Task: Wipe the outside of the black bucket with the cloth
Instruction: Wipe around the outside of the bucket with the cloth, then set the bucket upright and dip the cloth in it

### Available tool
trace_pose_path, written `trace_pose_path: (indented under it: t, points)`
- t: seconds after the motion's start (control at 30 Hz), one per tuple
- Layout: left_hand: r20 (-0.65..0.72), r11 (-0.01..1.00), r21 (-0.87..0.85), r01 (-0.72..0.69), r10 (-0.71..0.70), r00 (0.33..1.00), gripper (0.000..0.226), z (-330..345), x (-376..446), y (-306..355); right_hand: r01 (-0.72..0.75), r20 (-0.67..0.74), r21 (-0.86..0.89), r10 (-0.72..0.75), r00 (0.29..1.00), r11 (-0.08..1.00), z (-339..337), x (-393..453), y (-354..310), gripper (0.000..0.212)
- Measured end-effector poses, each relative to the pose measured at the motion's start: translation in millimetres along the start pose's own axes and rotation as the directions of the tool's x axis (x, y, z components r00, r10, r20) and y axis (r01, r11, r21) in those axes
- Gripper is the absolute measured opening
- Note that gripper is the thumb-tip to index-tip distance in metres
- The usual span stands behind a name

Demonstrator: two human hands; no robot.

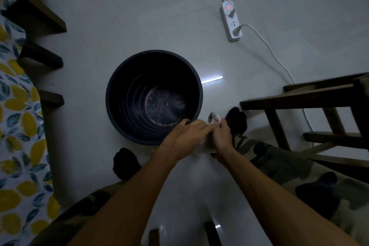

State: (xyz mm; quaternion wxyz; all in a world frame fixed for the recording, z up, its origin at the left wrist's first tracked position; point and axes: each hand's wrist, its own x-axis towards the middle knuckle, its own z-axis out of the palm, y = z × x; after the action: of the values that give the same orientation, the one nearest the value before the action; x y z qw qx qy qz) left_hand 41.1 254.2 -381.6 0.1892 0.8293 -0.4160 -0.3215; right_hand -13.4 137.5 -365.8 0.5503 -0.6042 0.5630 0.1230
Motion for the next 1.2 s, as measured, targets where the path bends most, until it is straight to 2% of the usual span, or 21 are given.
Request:
trace_pose_path:
  t: [0.03,0.1,0.27,0.37,0.47,0.57,0.63,0.7,0.8,0.83,0.9,0.97,1.03,1.1,1.2]
  points:
    - [-0.004,0.998,0.061,0.024,-0.024,1.000,0.057,-0.5,-3.8,3.3,0.021,-0.014,-0.016,-0.021,1.000,1.000,-4.5,-3.0,-1.7,0.038]
    - [-0.040,0.989,0.149,-0.016,0.023,0.999,0.065,-11.5,-14.0,10.6,0.048,-0.043,0.002,-0.048,0.998,0.999,-16.1,-10.5,-2.7,0.038]
    - [-0.215,0.978,0.211,-0.006,0.052,0.975,0.029,-50.9,-41.6,45.3,0.170,-0.023,-0.001,-0.170,0.985,0.985,-41.2,-55.6,-19.2,0.032]
    - [-0.278,0.975,0.220,-0.013,0.076,0.958,0.018,-65.7,-54.9,57.2,0.316,-0.003,-0.088,-0.318,0.948,0.945,-51.9,-82.8,-32.6,0.031]
    - [-0.383,0.961,0.276,-0.006,0.116,0.917,0.005,-97.4,-75.0,77.2,0.442,0.057,-0.066,-0.439,0.897,0.894,-66.9,-129.4,-55.3,0.028]
    - [-0.398,0.930,0.363,0.064,0.093,0.913,0.032,-137.9,-98.2,106.6,0.559,0.115,-0.055,-0.551,0.826,0.827,-80.7,-170.3,-72.9,0.029]
    - [-0.434,0.905,0.409,0.118,0.080,0.897,0.034,-163.1,-115.3,124.4,0.647,0.123,-0.116,-0.635,0.763,0.754,-89.5,-194.6,-81.9,0.030]
    - [-0.521,0.887,0.427,0.178,0.080,0.850,0.033,-185.2,-130.6,139.0,0.743,0.146,-0.212,-0.731,0.666,0.635,-100.4,-221.9,-91.9,0.036]
    - [-0.634,0.902,0.387,0.189,0.112,0.765,0.063,-221.8,-160.3,172.2,0.856,0.211,-0.301,-0.846,0.489,0.420,-125.1,-269.0,-111.8,0.041]
    - [-0.635,0.912,0.380,0.154,0.136,0.761,0.063,-234.3,-171.1,185.9,0.876,0.230,-0.317,-0.866,0.444,0.365,-134.5,-283.7,-120.0,0.040]
    - [-0.611,0.937,0.330,0.110,0.124,0.782,0.045,-257.3,-192.1,214.1,0.895,0.262,-0.342,-0.885,0.384,0.287,-156.4,-314.1,-134.6,0.036]
    - [-0.607,0.972,0.219,0.091,0.062,0.792,0.023,-279.1,-211.3,239.4,0.900,0.261,-0.348,-0.894,0.363,0.264,-179.9,-341.4,-147.6,0.032]
    - [-0.620,0.997,0.072,0.021,0.028,0.784,0.012,-299.1,-228.4,262.2,0.904,0.207,-0.330,-0.914,0.349,0.271,-202.5,-363.2,-157.7,0.026]
    - [-0.670,0.997,0.024,-0.070,0.068,0.739,0.008,-316.0,-244.1,290.9,0.917,0.156,-0.291,-0.933,0.326,0.272,-224.9,-388.6,-163.3,0.021]
    - [-0.737,0.986,0.013,-0.165,0.121,0.664,0.013,-334.0,-258.7,339.9,0.954,0.156,-0.164,-0.948,0.276,0.251,-247.0,-422.4,-166.5,0.019]
